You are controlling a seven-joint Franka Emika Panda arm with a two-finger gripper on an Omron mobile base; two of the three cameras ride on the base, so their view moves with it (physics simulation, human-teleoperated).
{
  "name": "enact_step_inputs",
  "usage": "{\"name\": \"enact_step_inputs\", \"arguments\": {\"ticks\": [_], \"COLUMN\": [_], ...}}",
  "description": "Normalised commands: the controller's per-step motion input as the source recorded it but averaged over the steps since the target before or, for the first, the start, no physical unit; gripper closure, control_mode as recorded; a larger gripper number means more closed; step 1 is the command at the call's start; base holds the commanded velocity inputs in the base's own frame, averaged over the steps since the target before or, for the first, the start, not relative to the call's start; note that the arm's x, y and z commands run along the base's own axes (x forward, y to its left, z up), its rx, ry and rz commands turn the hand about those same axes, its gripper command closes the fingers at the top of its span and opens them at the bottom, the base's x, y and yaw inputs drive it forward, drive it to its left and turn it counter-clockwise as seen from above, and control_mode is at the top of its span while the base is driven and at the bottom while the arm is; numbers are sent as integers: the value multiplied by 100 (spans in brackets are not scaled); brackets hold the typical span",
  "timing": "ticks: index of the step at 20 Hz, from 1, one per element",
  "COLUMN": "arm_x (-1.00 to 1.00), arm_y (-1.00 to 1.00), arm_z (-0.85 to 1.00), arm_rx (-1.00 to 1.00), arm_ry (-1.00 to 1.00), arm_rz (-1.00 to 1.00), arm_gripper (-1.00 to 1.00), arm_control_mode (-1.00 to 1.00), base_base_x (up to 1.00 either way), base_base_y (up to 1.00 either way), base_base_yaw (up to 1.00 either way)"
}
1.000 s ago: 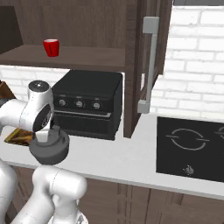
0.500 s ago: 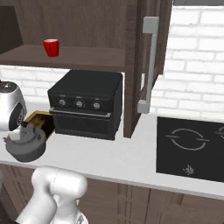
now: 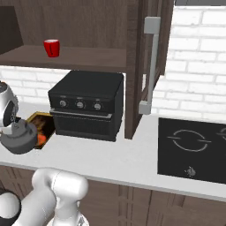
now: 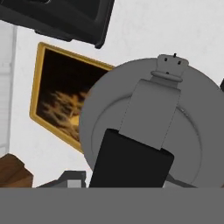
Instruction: Pick the kettle from the counter and place it on the tray. Then pick the mug from the cabinet and place it on the tray. Then close the cabinet doors.
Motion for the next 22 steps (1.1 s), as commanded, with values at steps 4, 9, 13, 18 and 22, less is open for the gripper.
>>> {"name": "enact_step_inputs", "arguments": {"ticks": [4,9,13,18,22], "arm_x": [89,85,78,67,60], "arm_y": [33,41,33,22,25], "arm_z": [0,-4,-7,-17,-18], "arm_rx": [0,-1,-2,-4,-5], "arm_ry": [0,0,0,0,0], "arm_rz": [-2,0,-3,-9,-9], "arm_gripper": [100,100,100,100,100], "arm_control_mode": [-100,-100,-100,-100,-100], "base_base_x": [0,0,0,0,0], "base_base_y": [0,0,0,0,0], "base_base_yaw": [0,0,0,0,0]}}
